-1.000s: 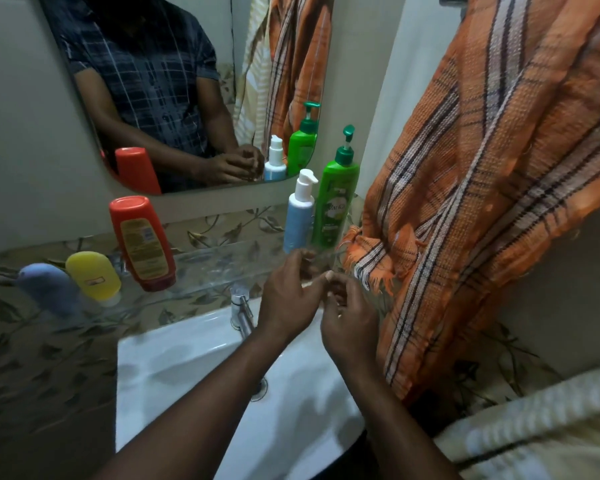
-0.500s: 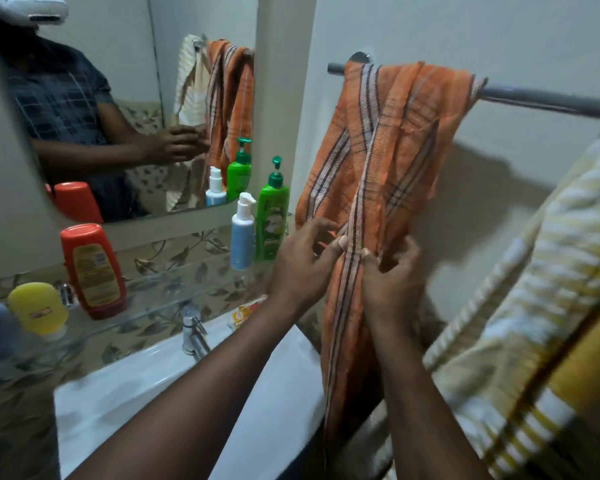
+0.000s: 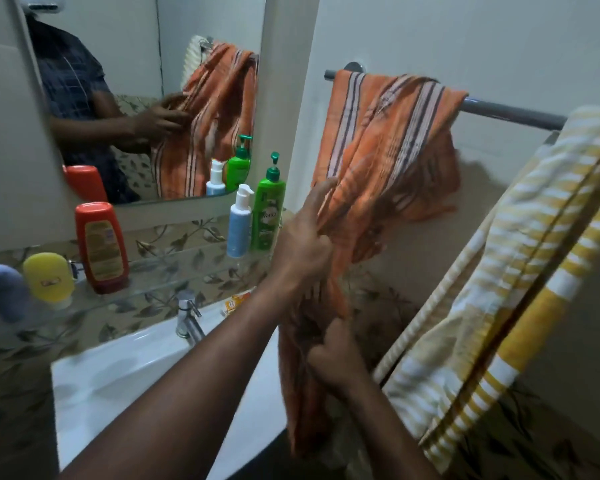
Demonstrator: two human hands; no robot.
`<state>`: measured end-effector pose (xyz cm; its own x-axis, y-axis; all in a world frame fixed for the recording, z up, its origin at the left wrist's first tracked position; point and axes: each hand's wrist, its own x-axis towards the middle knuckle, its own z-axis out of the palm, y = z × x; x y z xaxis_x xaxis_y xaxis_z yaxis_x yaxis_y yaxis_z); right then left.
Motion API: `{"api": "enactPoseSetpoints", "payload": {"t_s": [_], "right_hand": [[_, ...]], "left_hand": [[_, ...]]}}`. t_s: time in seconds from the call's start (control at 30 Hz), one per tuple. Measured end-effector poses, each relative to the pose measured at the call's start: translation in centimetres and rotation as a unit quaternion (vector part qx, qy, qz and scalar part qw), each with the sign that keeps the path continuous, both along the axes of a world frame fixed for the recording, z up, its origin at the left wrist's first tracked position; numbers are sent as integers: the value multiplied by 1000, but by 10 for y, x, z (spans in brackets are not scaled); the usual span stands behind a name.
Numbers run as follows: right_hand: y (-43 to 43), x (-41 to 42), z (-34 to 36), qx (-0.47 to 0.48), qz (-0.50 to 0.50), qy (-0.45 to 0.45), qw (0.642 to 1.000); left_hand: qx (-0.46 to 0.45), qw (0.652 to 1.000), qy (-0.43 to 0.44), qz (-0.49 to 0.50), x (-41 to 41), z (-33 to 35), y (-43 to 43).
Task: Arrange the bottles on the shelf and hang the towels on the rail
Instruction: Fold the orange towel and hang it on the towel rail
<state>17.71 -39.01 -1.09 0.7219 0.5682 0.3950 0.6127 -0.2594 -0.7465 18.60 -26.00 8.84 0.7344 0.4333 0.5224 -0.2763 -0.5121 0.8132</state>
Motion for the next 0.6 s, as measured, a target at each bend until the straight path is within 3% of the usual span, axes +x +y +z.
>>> {"api": "enactPoseSetpoints", "payload": {"t_s": [0.07,0.17,0.2,0.3,0.37,0.43,0.5,0.6], "right_hand": [[-9,5,10,61,-22,-50,997],[-19,11,48,276,-146,-12,950],[-19,16,60,303,-163,17,939],[-15,37,88,261,-145,143,944],[-15,40,90,272,-93,198,937],[-30,28,86,302,-64,226,924],[-51,17,71,313,-47,246,916],[-81,3,31,276,-33,277,920]], "left_hand": [[-26,999,9,-41,-16,-8,1],[-108,988,68,-86,-38,-20,-10],[-116,985,104,-80,-43,-27,-14],[-13,970,231,-72,-53,-43,-25],[96,923,360,-98,-64,-52,-31],[131,886,432,-107,-79,-63,-40],[97,887,441,-97,-93,-69,-53],[-22,942,334,-4,-112,-76,-81]]}}
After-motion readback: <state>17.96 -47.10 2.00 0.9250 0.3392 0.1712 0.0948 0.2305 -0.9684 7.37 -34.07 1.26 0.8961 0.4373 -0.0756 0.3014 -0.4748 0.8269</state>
